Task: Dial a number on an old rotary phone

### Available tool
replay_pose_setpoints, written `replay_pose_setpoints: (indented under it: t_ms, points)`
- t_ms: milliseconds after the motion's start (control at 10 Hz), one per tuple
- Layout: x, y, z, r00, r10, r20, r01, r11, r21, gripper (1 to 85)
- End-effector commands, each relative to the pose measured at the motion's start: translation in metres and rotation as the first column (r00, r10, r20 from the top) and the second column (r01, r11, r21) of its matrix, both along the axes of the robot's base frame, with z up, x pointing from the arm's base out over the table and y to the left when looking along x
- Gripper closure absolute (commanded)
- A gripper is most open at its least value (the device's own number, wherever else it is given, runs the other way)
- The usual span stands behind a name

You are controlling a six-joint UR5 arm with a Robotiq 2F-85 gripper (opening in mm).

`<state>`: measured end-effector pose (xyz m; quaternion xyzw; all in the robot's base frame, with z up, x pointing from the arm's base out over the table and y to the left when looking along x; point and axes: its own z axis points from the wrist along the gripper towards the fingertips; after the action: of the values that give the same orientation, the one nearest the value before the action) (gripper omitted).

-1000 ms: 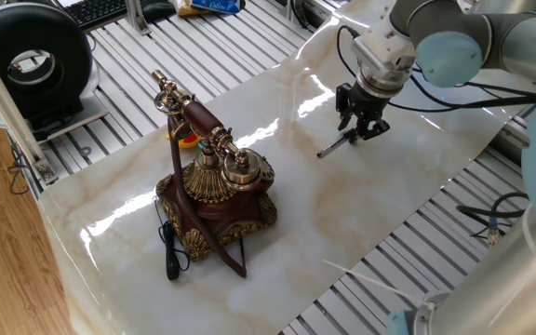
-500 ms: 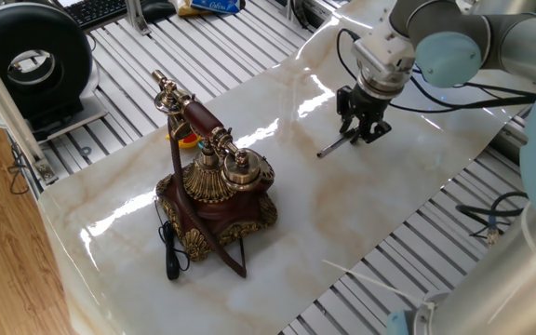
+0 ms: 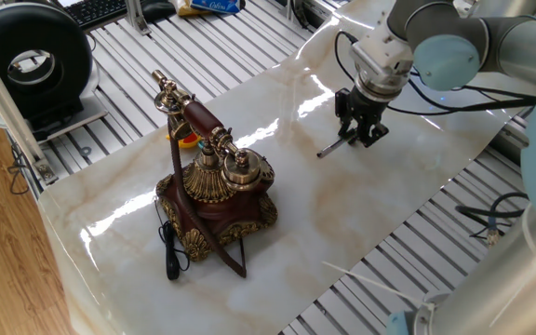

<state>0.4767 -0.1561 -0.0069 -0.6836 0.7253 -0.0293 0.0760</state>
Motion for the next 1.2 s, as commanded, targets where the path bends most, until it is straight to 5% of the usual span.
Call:
replay_pose_setpoints:
  t_ms: [0, 400, 700, 1100]
  points:
    - [-0.001, 0.008, -0.003, 0.999, -0.043, -0.011, 0.043, 0.999, 0.029, 84.3]
    - [-0.01, 0.001, 0.038, 0.993, -0.104, -0.049, 0.103, 0.995, -0.012, 84.3]
    - [-0.003, 0.033, 0.073, 0.985, -0.146, -0.095, 0.147, 0.989, -0.002, 84.3]
    - [0.021, 0.045, 0.086, 0.976, -0.216, -0.036, 0.215, 0.976, -0.019, 84.3]
